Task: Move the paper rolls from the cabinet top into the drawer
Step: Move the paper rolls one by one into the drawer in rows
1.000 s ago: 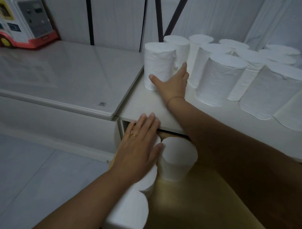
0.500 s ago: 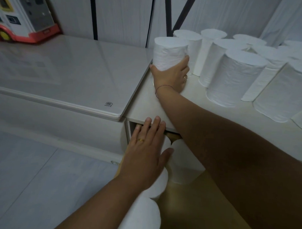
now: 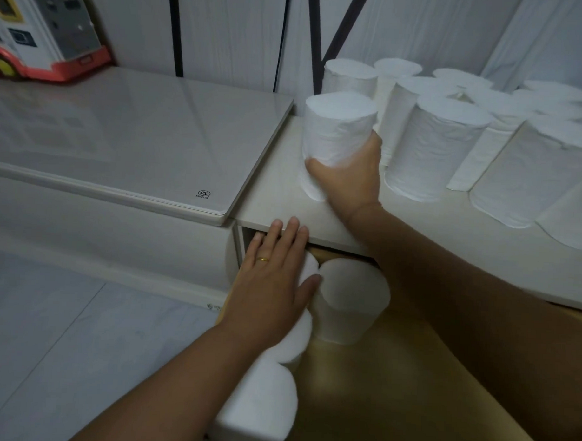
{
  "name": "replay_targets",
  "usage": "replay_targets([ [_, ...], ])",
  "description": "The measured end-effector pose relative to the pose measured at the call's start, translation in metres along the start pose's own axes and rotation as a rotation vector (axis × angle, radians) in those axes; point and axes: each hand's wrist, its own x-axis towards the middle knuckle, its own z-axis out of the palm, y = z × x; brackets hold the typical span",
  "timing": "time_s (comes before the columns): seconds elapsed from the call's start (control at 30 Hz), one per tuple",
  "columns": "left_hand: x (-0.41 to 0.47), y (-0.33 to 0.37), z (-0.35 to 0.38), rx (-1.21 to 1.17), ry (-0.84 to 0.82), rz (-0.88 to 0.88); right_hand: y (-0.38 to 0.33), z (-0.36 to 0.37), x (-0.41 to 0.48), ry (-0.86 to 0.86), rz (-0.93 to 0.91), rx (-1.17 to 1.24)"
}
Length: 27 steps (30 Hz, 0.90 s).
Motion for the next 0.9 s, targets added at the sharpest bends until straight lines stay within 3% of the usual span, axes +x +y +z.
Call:
replay_targets([
  [0.37,-0.011,0.018,-0.005,-0.003,-0.109,0.142,0.021,-0.134,-0.081,-0.263,-0.015,0.107],
  [0.6,-0.015,0.020,-0.007,-0.011,-0.147,0.141,0.039,-0.197,-0.116,-0.309,-0.029,0.080],
  [0.9,-0.016,0.019,-0.006,-0.015,-0.236,0.140,0.096,-0.214,-0.156,-0.535,-0.012,-0.054],
])
